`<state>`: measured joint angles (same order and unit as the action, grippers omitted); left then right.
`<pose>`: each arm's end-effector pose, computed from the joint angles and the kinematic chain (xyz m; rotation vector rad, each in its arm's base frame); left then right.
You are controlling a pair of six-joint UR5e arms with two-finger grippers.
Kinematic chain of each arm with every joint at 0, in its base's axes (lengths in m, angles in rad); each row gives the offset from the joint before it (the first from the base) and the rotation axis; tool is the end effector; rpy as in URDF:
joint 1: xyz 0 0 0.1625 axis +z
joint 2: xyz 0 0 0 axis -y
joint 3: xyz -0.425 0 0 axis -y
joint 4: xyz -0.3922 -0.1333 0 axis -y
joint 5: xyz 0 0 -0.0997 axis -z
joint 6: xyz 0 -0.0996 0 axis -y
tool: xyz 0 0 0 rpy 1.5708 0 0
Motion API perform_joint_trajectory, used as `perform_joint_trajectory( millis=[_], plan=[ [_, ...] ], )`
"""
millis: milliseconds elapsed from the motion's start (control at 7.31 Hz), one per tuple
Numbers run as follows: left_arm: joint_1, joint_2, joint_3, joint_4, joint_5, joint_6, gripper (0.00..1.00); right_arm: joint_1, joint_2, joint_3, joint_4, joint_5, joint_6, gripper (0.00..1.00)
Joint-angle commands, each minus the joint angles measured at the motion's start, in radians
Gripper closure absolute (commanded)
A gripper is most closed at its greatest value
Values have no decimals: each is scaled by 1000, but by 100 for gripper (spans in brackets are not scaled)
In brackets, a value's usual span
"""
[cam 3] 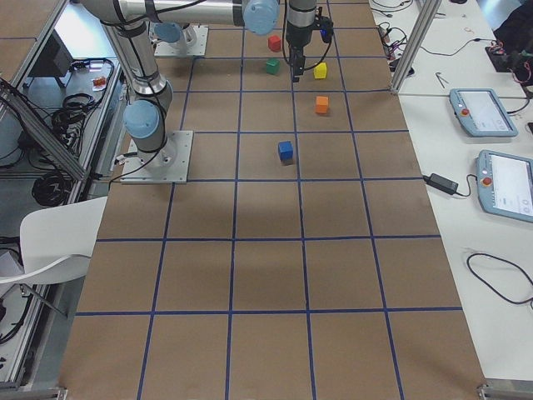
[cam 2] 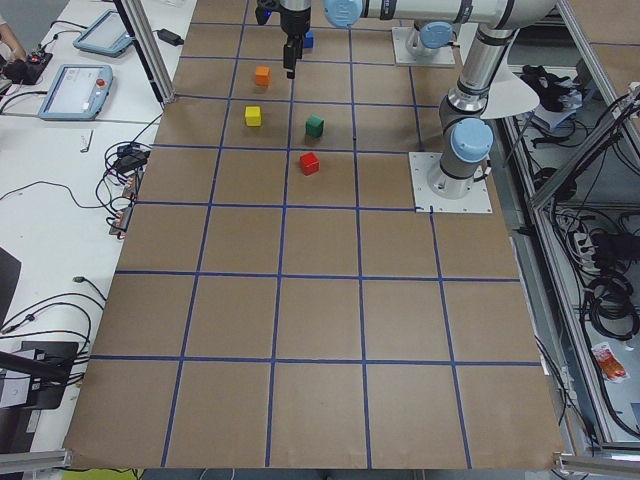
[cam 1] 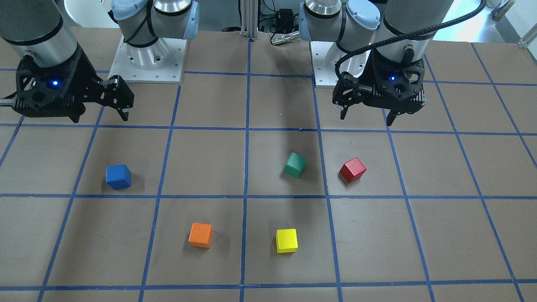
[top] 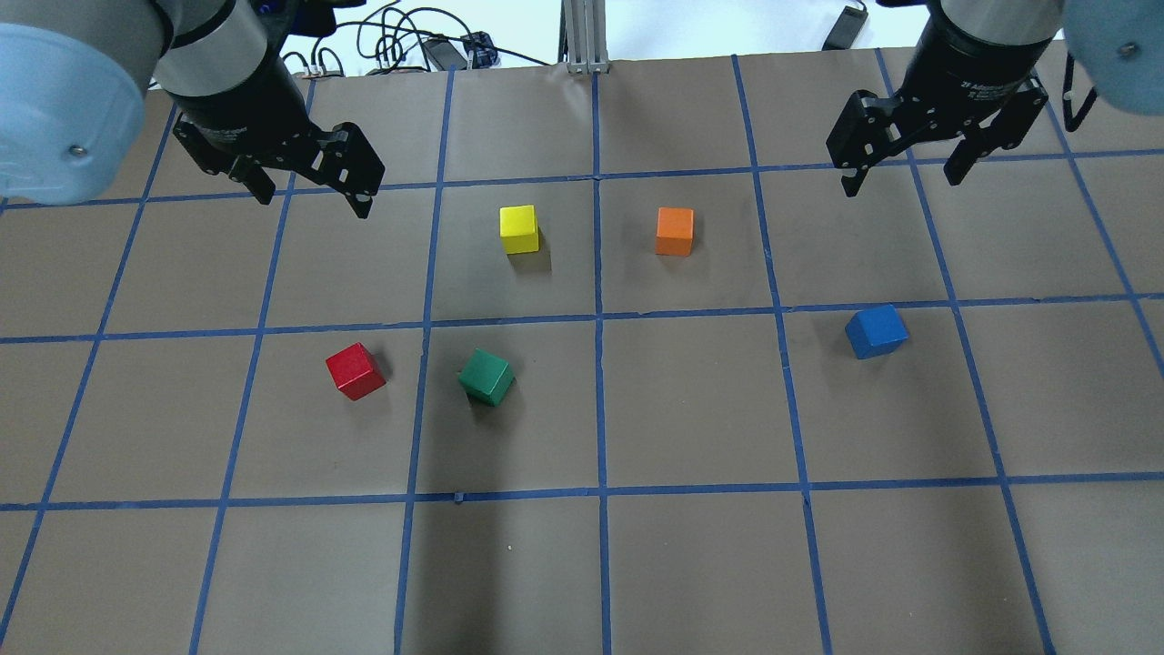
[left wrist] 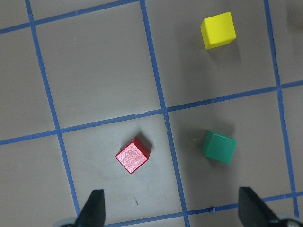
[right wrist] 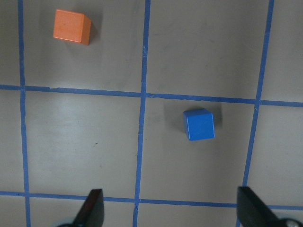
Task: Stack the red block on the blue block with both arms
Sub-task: 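Lower the left gripper onto the red cube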
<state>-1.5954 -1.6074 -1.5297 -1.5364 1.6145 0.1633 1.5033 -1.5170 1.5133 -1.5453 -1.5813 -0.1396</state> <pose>-0.1415 -0.5079 0.4934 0.2890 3.0813 -0.0554 0.0974 -0.5203 0.4866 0.1131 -3.1312 -0.0357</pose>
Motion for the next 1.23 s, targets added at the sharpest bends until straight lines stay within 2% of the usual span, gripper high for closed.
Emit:
perform_joint_trajectory(
  millis=[0, 410, 547, 821, 957, 1094],
  plan=[
    [-3, 6, -3, -8, -7, -1, 0, 0, -6, 2, 5, -2, 0, 0],
    [-6, 1, -6, -14, -5, -2, 0, 18, -14, 13, 7, 1, 2, 0],
    [5, -5, -7, -17, -4, -57, 0, 21, -12, 14, 4, 3, 0, 0],
    [31, -83, -6, -1, 4, -194, 0, 21, -12, 14, 2, 1, 0, 0],
    [72, -113, -16, -2, -1, -218, 0, 21, -12, 15, 2, 1, 0, 0],
    [122, -124, -85, 16, -7, -211, 0, 21, -11, 16, 1, 1, 0, 0]
  ],
)
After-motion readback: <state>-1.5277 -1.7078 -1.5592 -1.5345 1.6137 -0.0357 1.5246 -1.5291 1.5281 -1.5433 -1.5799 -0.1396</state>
